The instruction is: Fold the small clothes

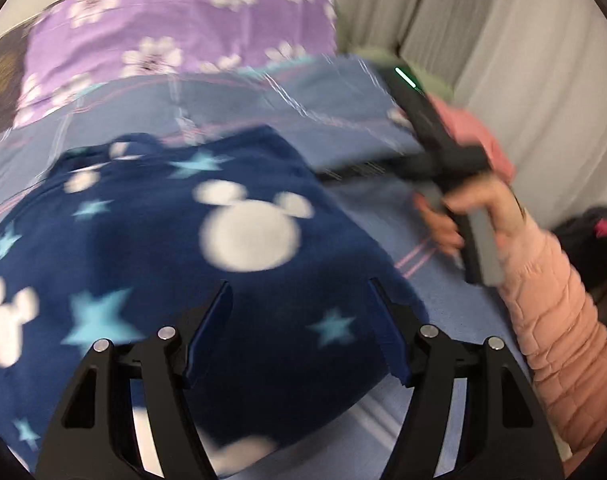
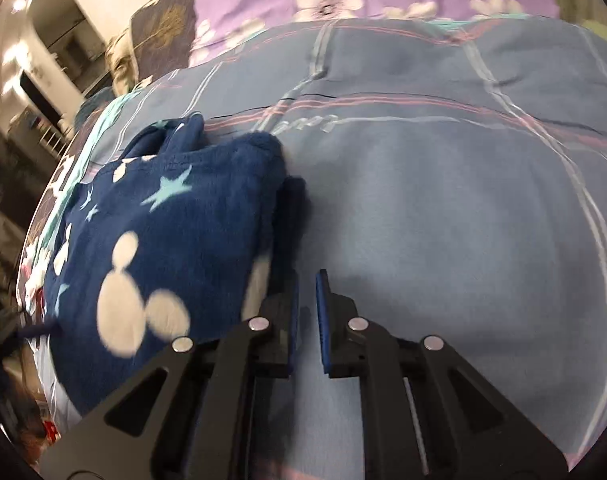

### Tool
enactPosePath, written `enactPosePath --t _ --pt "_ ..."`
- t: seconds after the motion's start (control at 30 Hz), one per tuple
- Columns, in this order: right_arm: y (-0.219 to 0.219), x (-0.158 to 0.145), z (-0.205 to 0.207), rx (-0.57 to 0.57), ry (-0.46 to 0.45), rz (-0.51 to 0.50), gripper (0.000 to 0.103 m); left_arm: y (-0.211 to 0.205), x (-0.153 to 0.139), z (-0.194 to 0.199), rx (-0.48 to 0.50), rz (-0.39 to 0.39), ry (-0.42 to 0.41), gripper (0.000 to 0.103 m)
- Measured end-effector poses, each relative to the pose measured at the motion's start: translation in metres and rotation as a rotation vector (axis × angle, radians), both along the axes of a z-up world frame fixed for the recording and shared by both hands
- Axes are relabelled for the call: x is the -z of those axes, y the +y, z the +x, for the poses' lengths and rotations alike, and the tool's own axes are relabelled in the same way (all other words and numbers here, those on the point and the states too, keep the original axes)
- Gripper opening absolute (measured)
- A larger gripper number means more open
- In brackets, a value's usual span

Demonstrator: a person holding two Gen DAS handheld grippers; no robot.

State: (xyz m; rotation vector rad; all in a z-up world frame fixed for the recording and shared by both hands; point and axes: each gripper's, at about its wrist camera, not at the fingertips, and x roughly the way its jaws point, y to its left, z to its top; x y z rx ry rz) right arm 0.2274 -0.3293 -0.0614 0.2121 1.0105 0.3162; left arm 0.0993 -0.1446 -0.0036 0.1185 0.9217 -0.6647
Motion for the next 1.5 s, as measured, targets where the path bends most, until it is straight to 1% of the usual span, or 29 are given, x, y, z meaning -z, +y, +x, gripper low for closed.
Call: enactPosePath --t 0.03,0.07,0.1,0.13,0.17,0.2,0.27,0.3,0.37,0.4,0.43,0.47,0.5,0.53,0.6,0.67,0.7,0.8,0.87,1.0,1.07,1.17,1.27,1.33,1.37,1.4,1.47,1.5 --pt "-0.002 0.003 0.003 -0.007 -0.010 0.039 0.015 -0.012 0.004 0.000 0.009 0.026 0.008 0.070" --pt "-0.005 0.007 0.003 -0.005 -0.025 0.091 0.020 -0.029 0.010 -0.002 0.017 0.068 0.011 0.070" --pt "-0.011 0.014 0.001 0.010 -0.044 0.152 0.028 -0.043 0.014 -0.004 0.021 0.109 -0.001 0.074" --pt "-0.016 0.021 -0.001 0.019 -0.052 0.191 0.031 -0.058 0.019 -0.007 0.021 0.160 -0.029 0.076" --pt "-0.023 0.028 -0.003 0.021 -0.053 0.242 0.032 -0.068 0.022 -0.009 0.023 0.196 -0.054 0.081" --pt "-0.030 0.033 -0.005 0.011 -0.049 0.274 0.032 -0.079 0.025 -0.011 0.027 0.229 -0.079 0.083" --pt "-0.032 0.028 -0.006 -0.019 -0.051 0.283 0.032 -0.094 0.029 -0.012 0.029 0.273 -0.111 0.085" --pt "-0.032 0.025 -0.007 -0.030 -0.058 0.281 0.035 -0.100 0.031 -0.013 0.028 0.293 -0.123 0.086" --pt "-0.031 0.024 -0.008 -0.046 -0.069 0.278 0.038 -0.110 0.038 -0.011 0.025 0.352 -0.141 0.086" --pt "-0.030 0.025 -0.007 -0.049 -0.070 0.274 0.038 -0.113 0.041 -0.010 0.024 0.378 -0.144 0.086" --pt "-0.030 0.025 -0.006 -0.050 -0.069 0.276 0.038 -0.113 0.043 -0.010 0.018 0.387 -0.145 0.085" --pt "-0.031 0.025 -0.006 -0.051 -0.070 0.281 0.038 -0.110 0.043 -0.011 0.008 0.385 -0.148 0.074" --pt "-0.032 0.024 -0.007 -0.053 -0.069 0.294 0.039 -0.105 0.042 -0.011 -0.010 0.381 -0.156 0.056" --pt "-0.033 0.024 -0.008 -0.053 -0.069 0.305 0.039 -0.099 0.039 -0.011 -0.029 0.379 -0.162 0.047" --pt "-0.035 0.024 -0.010 -0.057 -0.068 0.327 0.041 -0.076 0.030 -0.008 -0.059 0.299 -0.120 0.028" --pt "-0.034 0.024 -0.009 -0.058 -0.067 0.332 0.043 -0.055 0.023 -0.003 -0.109 0.228 -0.064 0.021" --pt "-0.033 0.024 -0.009 -0.060 -0.068 0.330 0.044 -0.048 0.021 -0.002 -0.124 0.203 -0.045 0.021" --pt "-0.031 0.023 -0.009 -0.062 -0.070 0.312 0.046 -0.040 0.020 -0.004 -0.128 0.174 -0.029 0.020" --pt "-0.028 0.023 -0.010 -0.065 -0.073 0.289 0.046 -0.044 0.024 -0.006 -0.102 0.193 -0.044 0.021" --pt "-0.020 0.022 -0.011 -0.085 -0.077 0.223 0.046 -0.062 0.026 -0.015 -0.053 0.241 -0.090 0.027" --pt "-0.014 0.021 -0.014 -0.142 -0.065 0.165 0.046 -0.067 0.027 -0.017 -0.036 0.253 -0.102 0.028" --pt "-0.009 0.018 -0.025 -0.256 -0.049 0.096 0.046 -0.064 0.026 -0.015 -0.023 0.242 -0.099 0.028" --pt "-0.013 0.016 -0.030 -0.285 -0.044 0.069 0.044 -0.063 0.027 -0.016 -0.019 0.232 -0.106 0.028" --pt "-0.009 0.014 -0.035 -0.306 -0.062 0.008 0.042 -0.061 0.025 -0.019 -0.022 0.218 -0.120 0.028" --pt "-0.002 0.013 -0.040 -0.328 -0.087 -0.051 0.042 -0.061 0.027 -0.018 -0.024 0.209 -0.122 0.026" --pt "0.001 0.012 -0.042 -0.337 -0.101 -0.078 0.042 -0.059 0.026 -0.021 -0.026 0.200 -0.123 0.025" --pt "0.009 0.013 -0.036 -0.334 -0.103 -0.080 0.043 -0.057 0.026 -0.021 -0.024 0.191 -0.126 0.024" --pt "0.010 0.014 -0.025 -0.304 -0.091 -0.053 0.050 -0.058 0.026 -0.021 -0.020 0.194 -0.129 0.024"
